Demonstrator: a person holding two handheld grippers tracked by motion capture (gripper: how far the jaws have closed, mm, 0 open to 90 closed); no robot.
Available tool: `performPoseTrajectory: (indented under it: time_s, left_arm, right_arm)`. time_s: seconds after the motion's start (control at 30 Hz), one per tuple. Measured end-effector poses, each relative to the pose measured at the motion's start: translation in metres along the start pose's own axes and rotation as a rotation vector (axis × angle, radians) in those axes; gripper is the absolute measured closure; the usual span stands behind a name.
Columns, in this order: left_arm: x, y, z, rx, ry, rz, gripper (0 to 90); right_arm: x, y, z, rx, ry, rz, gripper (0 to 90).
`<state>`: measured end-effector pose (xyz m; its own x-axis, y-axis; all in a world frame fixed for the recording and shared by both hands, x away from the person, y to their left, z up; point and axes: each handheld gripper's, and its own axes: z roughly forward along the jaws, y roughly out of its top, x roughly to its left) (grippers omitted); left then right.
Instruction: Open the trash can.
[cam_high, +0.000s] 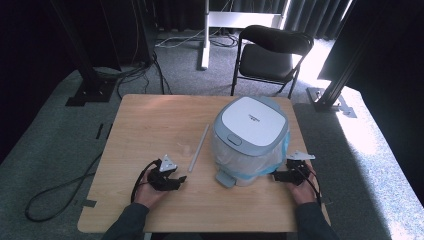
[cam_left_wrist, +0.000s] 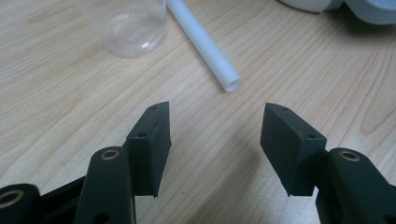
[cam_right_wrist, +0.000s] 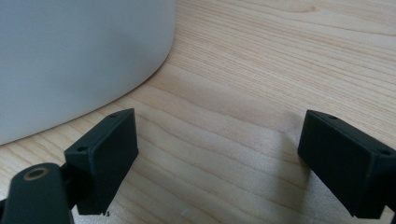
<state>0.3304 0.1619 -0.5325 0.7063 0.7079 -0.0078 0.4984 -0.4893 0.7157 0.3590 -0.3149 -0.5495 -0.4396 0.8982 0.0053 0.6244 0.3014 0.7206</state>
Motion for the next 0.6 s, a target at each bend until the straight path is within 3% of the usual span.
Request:
performPoseTrajectory:
  time_s: [0.6]
  left_arm:
    - [0.006,0.019,-0.011,-0.040,-0.026,-0.005,42.9]
  right_arm:
    - [0.001,0.000,0.000,-0.002,-0.006,0.004,11.2]
